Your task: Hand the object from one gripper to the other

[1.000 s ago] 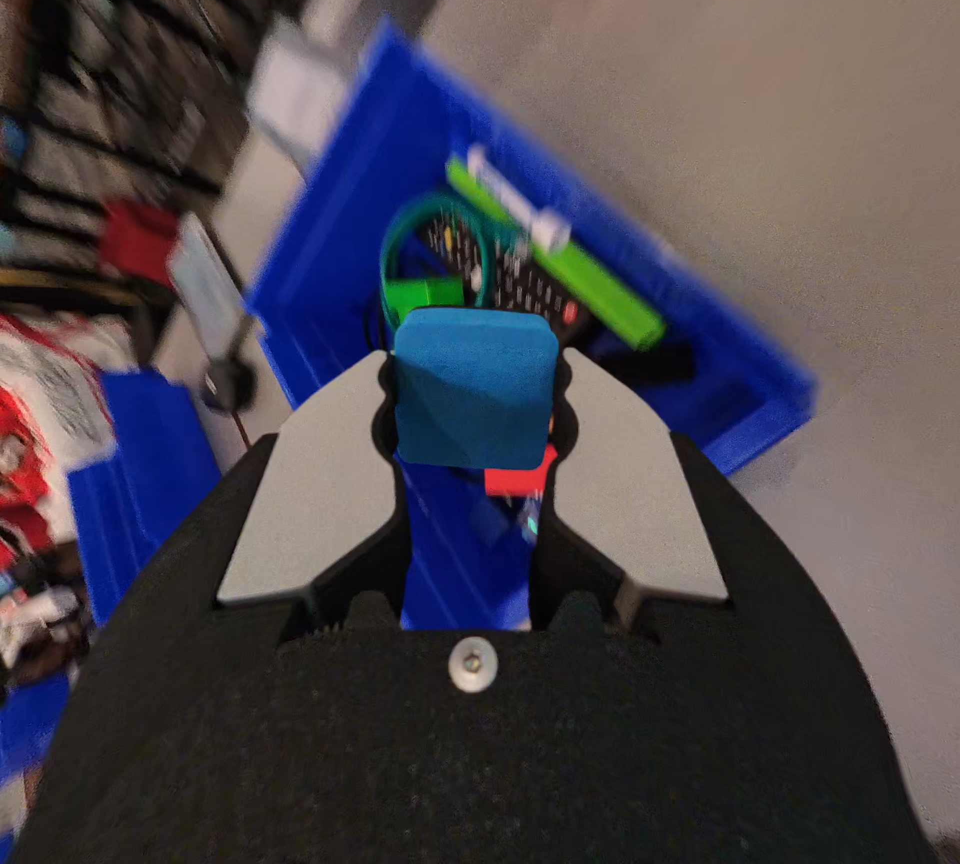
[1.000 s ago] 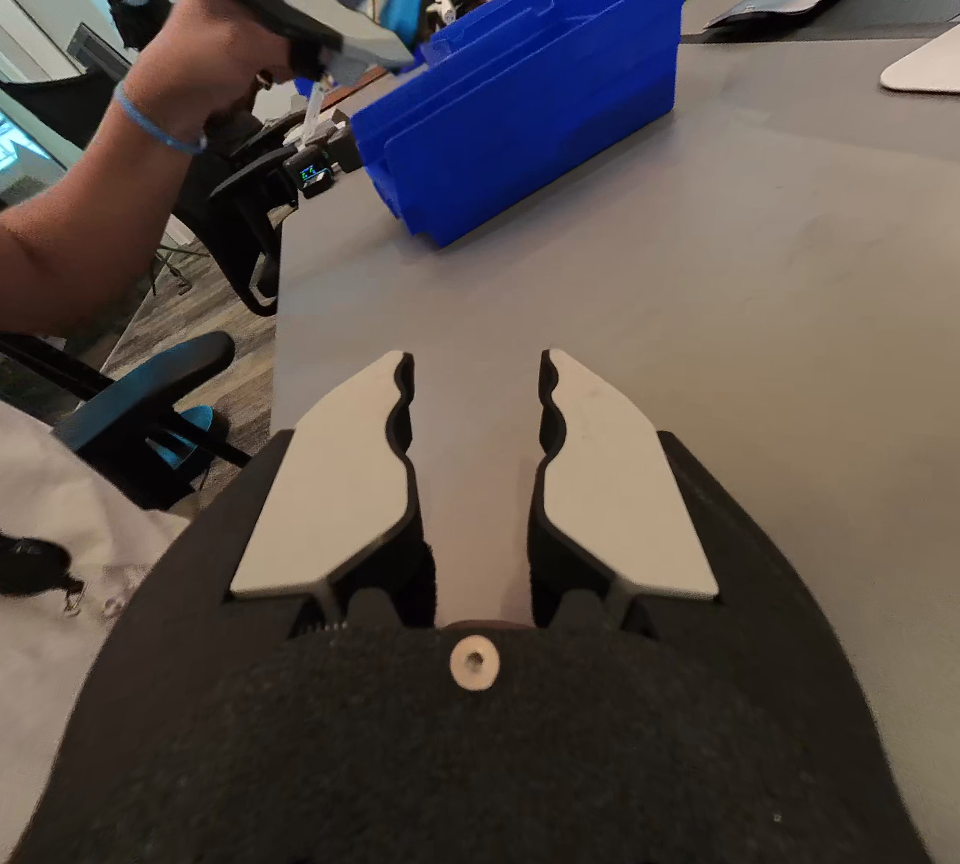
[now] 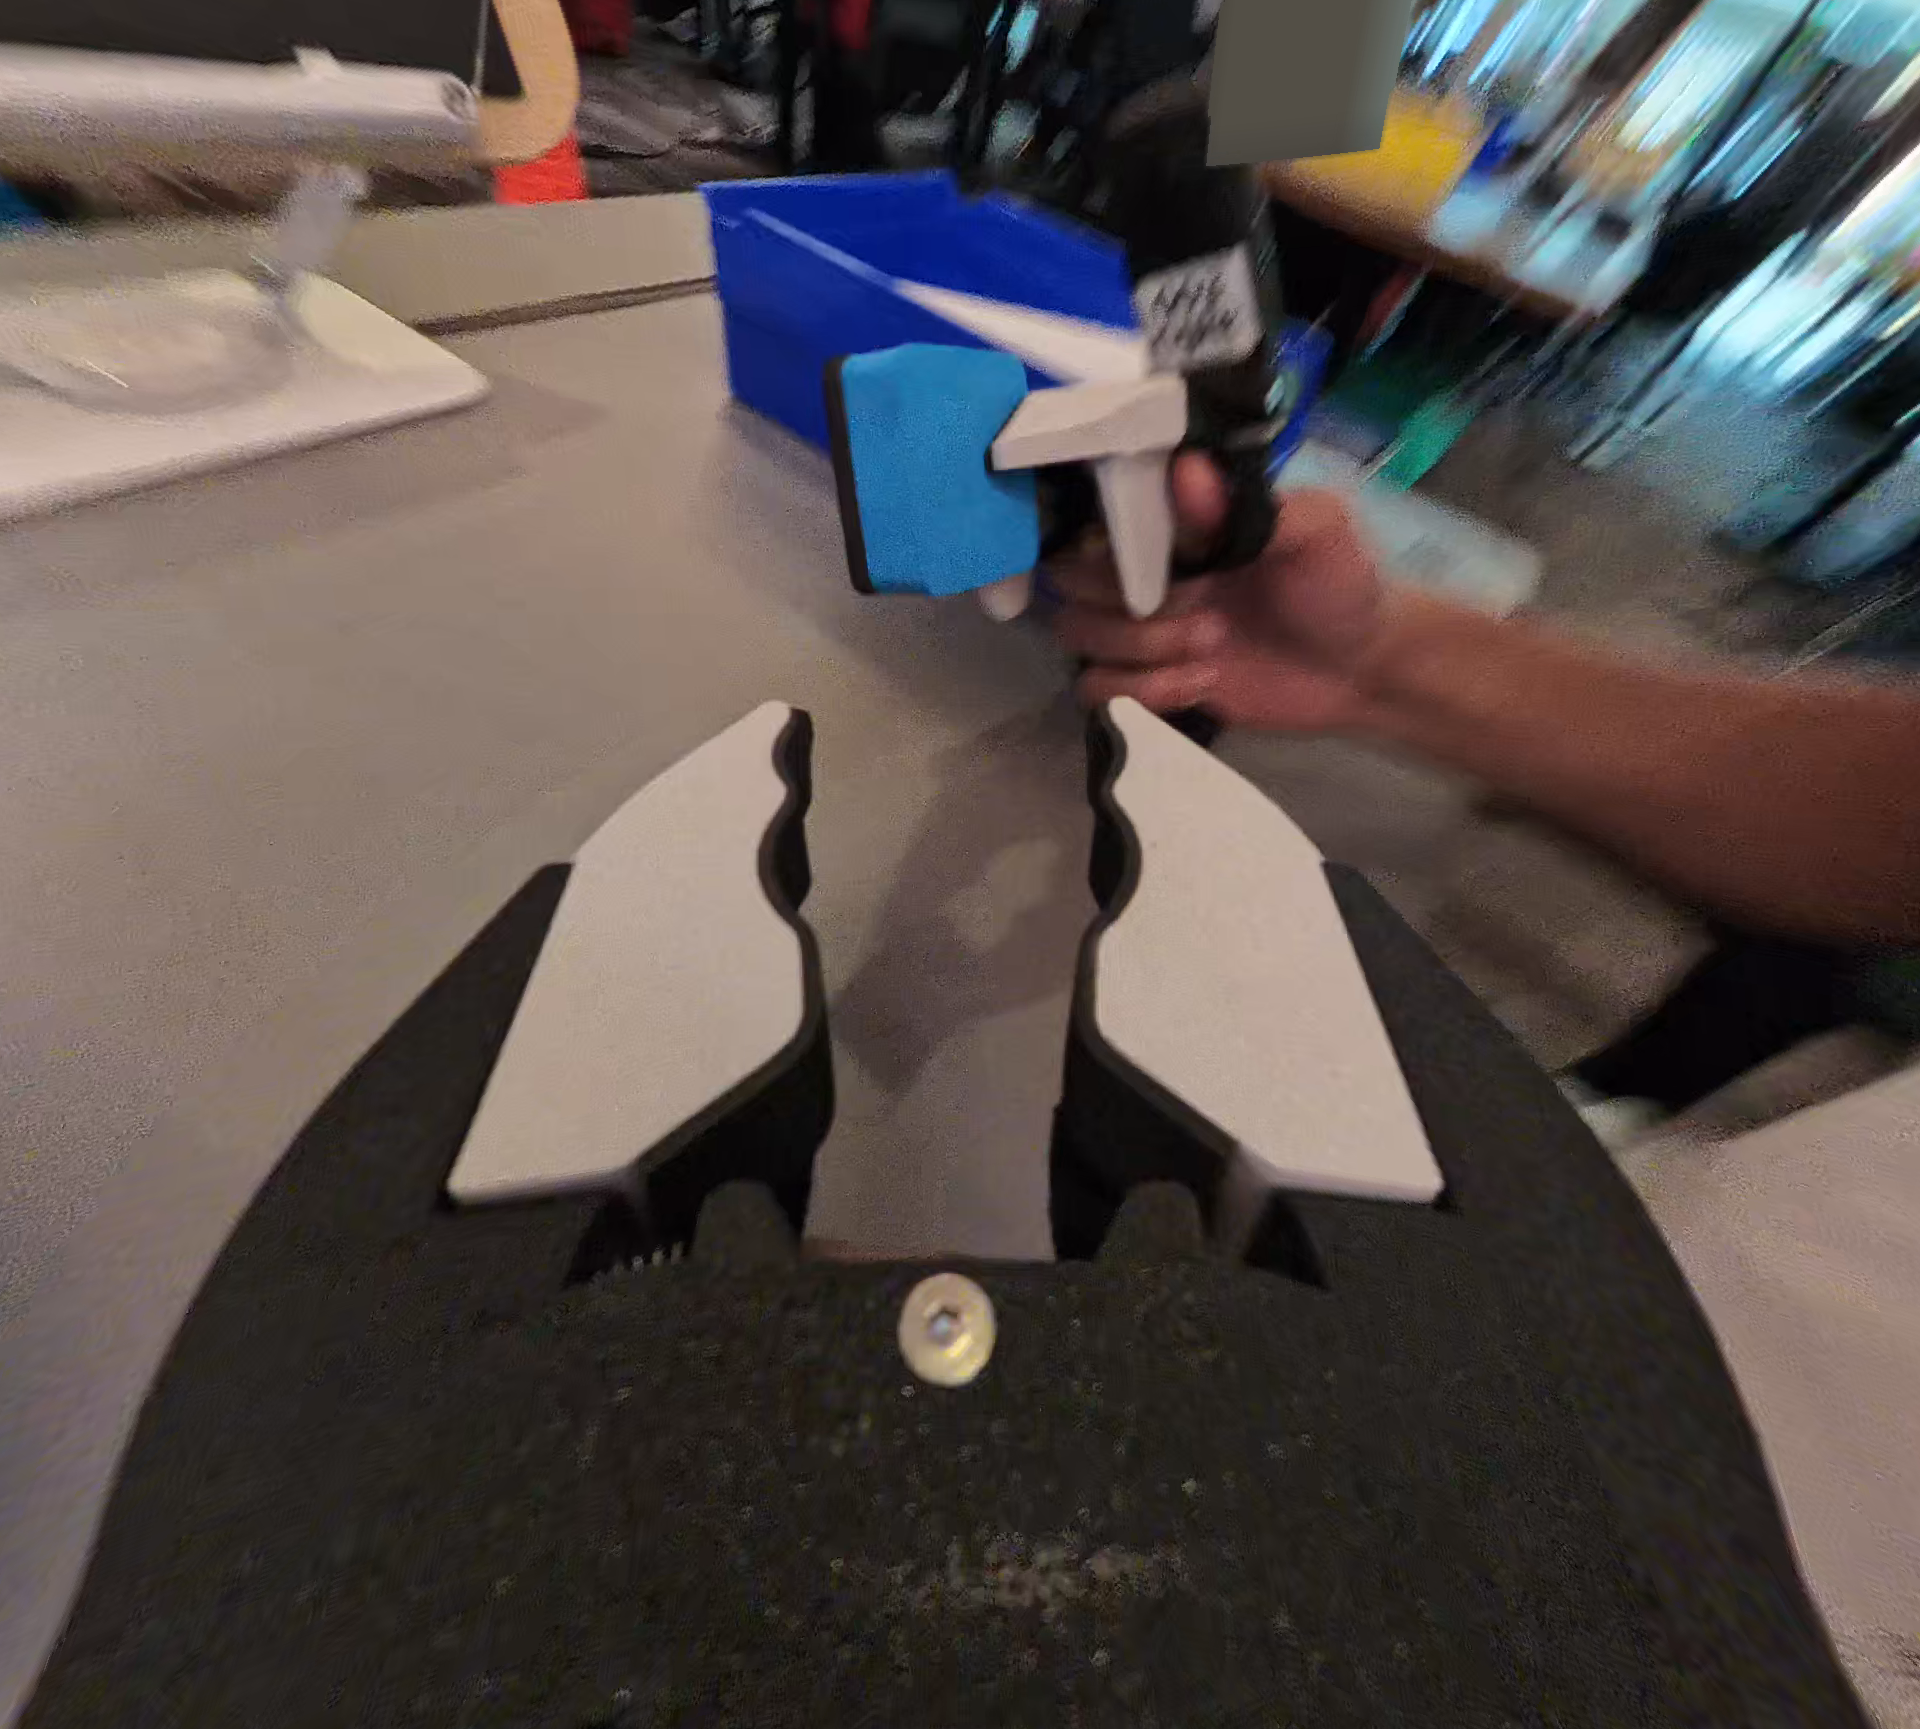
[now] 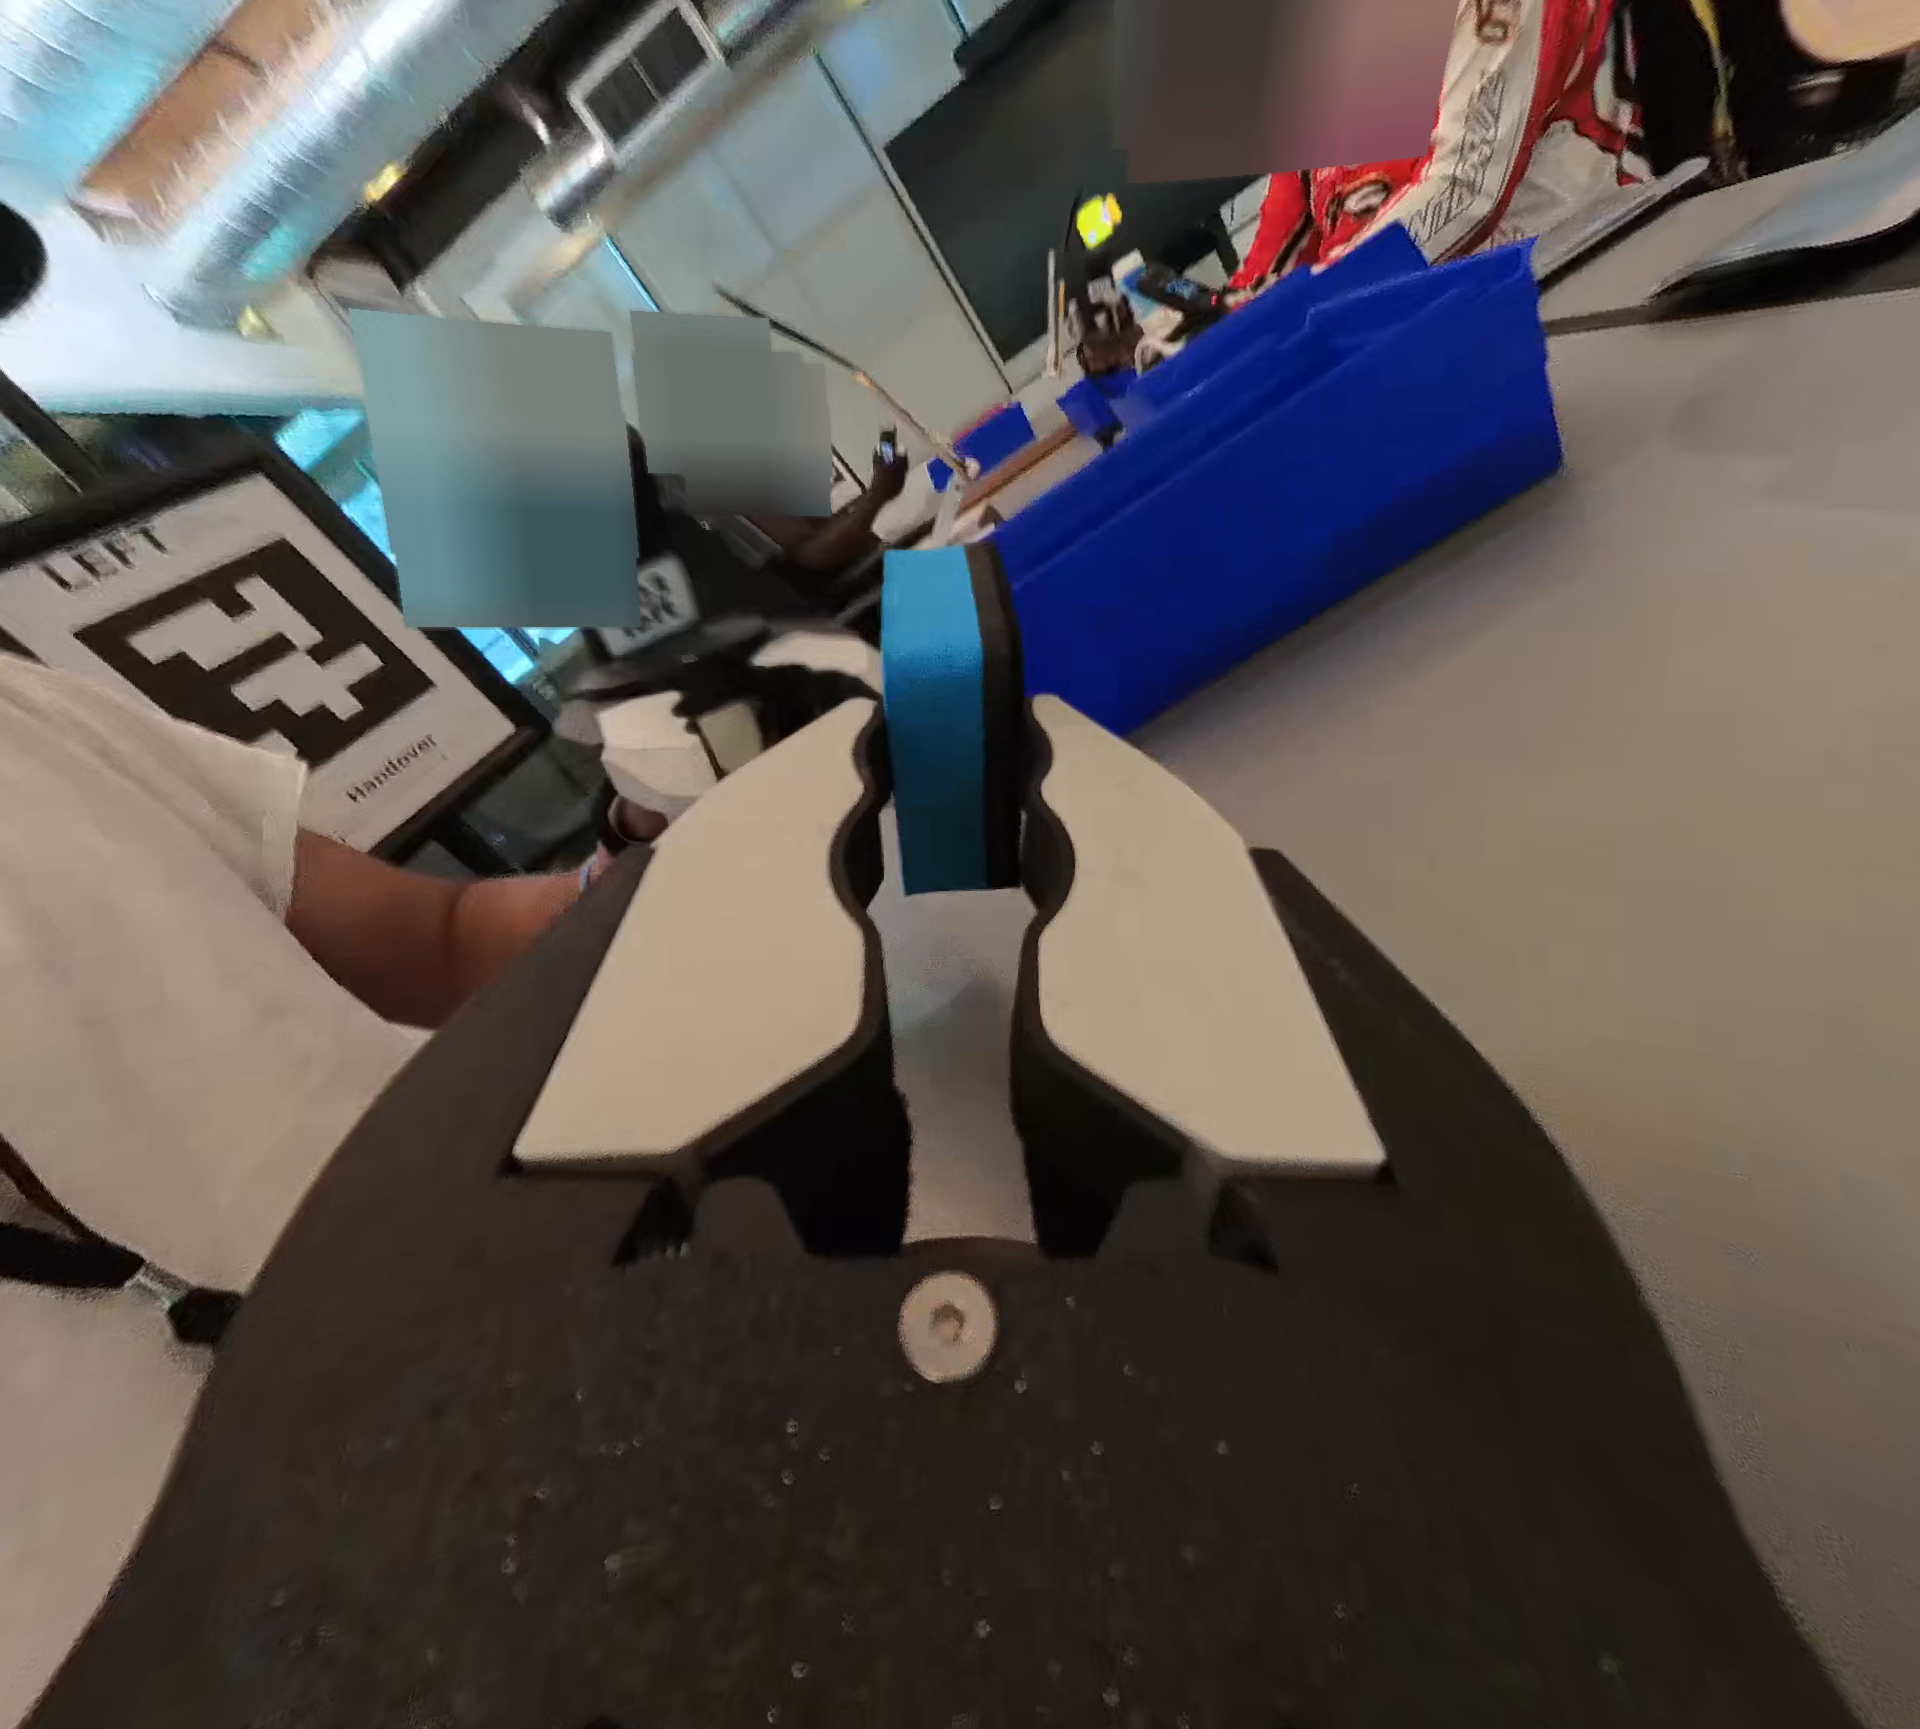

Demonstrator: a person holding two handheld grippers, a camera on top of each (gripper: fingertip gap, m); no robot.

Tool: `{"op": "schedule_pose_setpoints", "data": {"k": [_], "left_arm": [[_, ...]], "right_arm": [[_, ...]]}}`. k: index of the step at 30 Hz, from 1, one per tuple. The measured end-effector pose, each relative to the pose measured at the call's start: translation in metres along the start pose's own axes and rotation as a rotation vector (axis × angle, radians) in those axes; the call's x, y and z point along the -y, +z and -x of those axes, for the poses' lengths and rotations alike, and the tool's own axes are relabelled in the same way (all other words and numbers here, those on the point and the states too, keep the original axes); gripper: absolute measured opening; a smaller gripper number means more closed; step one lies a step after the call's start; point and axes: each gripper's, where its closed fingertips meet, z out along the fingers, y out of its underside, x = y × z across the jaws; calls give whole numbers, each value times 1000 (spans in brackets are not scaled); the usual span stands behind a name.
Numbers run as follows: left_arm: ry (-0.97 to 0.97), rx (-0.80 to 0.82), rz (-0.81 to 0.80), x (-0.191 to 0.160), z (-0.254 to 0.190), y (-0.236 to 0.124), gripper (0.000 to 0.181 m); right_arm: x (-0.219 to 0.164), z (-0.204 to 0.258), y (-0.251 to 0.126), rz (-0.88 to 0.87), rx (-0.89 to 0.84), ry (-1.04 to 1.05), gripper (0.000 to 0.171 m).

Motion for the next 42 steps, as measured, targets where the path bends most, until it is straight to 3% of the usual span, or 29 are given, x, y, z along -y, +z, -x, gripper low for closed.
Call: {"op": "schedule_pose_setpoints", "data": {"k": [3, 6, 11, 14, 17, 24, 28, 33, 35, 38, 42], "left_arm": [[-312, -148, -175, 14, -2, -4, 46], [-436, -224, -262, 21, -6, 1, 46], [-359, -219, -364, 35, -14, -1, 46], [-304, -198, -373, 36, -17, -5, 22], [-276, -174, -369, 35, -14, -9, 21], [-280, -223, -302, 27, -5, -14, 21], [-216, -154, -220, 15, 9, -18, 20], [101, 103, -3, -12, 36, -19, 21], [119, 131, 49, -20, 38, -16, 21], [91, 160, 106, -29, 42, -13, 21], [79, 171, 126, -32, 41, -12, 21]], "right_arm": [[4, 13, 5, -63, 80, -12, 22], [10, 26, 14, -209, 130, 38, 22], [1, 45, 34, -287, 188, 114, 22], [-1, 52, 39, -356, 276, 263, 22], [-5, 50, 43, -366, 297, 335, 22], [-15, 36, 46, -218, 164, 175, 30], [-21, 10, 39, -75, -77, -107, 45], [-41, -22, 30, 240, -451, -776, 77], [-49, -32, 24, 430, -624, -991, 63], [-36, -8, 36, 451, -714, -1452, 73], [-69, -12, 42, 584, -708, -1811, 71]]}}
